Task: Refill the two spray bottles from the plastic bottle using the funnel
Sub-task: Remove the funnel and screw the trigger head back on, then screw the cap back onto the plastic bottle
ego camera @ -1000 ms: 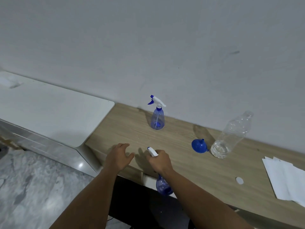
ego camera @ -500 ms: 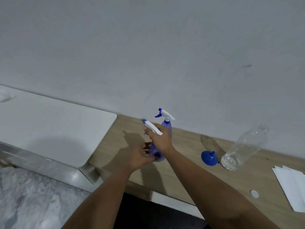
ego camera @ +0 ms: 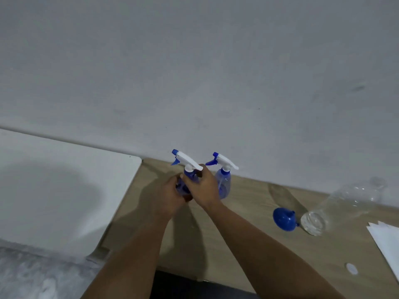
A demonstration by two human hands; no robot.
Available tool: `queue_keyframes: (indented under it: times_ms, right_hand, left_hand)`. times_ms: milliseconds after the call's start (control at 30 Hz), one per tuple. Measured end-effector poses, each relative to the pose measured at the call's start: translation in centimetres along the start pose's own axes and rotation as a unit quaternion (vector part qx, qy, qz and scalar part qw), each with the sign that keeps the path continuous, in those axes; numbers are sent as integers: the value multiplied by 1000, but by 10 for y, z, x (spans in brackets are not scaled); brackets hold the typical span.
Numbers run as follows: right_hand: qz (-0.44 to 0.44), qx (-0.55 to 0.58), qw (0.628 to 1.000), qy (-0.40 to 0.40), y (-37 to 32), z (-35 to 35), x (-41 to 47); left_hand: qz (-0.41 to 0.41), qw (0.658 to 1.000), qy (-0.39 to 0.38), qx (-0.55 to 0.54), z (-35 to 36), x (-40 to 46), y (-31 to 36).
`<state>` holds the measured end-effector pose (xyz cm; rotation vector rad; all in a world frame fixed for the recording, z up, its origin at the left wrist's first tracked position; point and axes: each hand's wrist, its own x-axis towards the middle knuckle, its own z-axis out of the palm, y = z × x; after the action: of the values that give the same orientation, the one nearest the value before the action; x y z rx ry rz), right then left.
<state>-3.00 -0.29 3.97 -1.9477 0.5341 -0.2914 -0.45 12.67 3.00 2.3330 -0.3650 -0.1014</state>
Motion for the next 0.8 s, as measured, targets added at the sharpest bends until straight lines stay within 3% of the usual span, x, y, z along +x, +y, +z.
queue_keyframes:
  times_ms: [233, 367, 500, 667, 800]
  right_hand:
    - [15, -76, 995, -61, 46, 41, 30]
    - [5, -114, 992, -60, 62, 49, 32]
    - [17, -123, 989, -79, 55, 47, 32]
    - [35, -118, 990, -73, 51, 23, 2]
    - [55, -78, 994, -50, 71, -26, -41]
  left_hand:
    - [-10, 997, -14, 79, 47, 35, -60]
    - [-46, 995, -5, 85, 59, 38, -65]
    - [-13, 997, -21, 69, 53, 36, -67]
    - [-13, 990, -59, 127, 53, 11, -64]
    - [-1, 986, 21, 167, 55, -40, -43]
